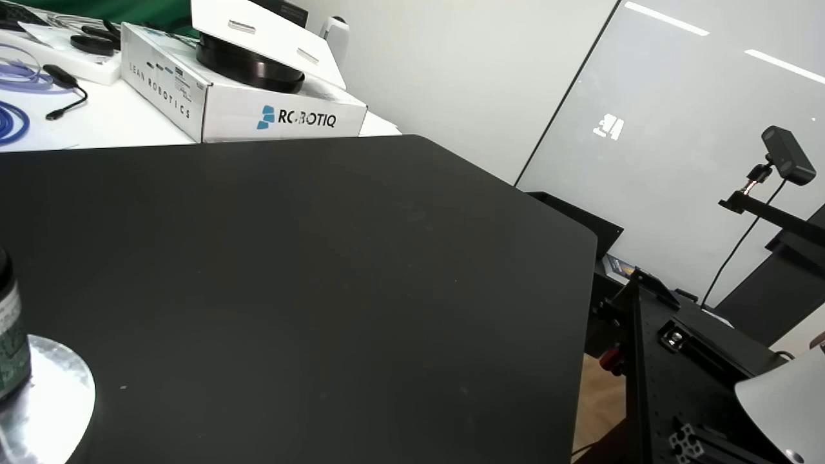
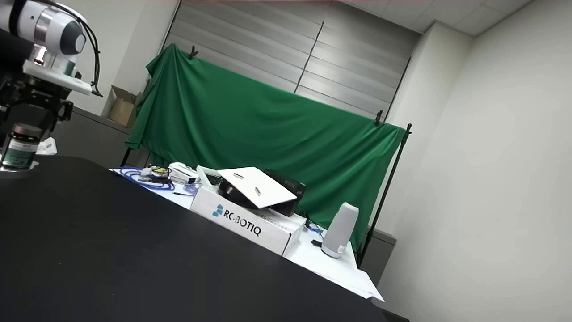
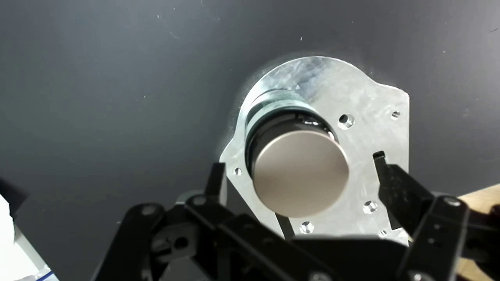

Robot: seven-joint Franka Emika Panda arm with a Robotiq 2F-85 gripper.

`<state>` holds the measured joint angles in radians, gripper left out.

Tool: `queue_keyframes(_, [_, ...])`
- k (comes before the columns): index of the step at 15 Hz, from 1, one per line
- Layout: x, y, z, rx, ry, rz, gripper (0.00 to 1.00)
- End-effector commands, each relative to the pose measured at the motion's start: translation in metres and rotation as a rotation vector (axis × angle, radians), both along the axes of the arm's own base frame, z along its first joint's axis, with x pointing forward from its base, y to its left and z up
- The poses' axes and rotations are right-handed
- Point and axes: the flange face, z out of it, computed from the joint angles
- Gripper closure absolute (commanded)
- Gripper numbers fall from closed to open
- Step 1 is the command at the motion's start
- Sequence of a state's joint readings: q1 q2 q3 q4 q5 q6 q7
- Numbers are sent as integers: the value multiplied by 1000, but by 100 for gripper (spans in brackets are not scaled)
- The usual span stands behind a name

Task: Pick up the vial and move it to the left, bring it back and put it down again, pick it up and move it forward

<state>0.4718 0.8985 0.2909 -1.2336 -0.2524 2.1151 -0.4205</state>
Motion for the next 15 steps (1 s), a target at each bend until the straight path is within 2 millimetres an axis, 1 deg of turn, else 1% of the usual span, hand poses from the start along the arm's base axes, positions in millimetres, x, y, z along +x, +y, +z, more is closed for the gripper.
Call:
queue_keyframes(1, [3,-1,-1,0,13,-1,0])
queue_keyframes(2, [3,-1,-2,-2,14,0,6])
queue_keyframes(3, [3,-2,-3,-8,5,-1,27])
queue_keyframes(5, [3,-2,-4,-7,6,-2,31])
queue_keyframes(6, [3,-2,-4,-9,6,-1,36])
queue_keyframes(8, [3,-3,-2,-14,5,1,53])
queue_keyframes(10, [3,-4,0,-13,9,2,64])
queue_keyframes(15, [-1,-6,17,-13,-9,1,64])
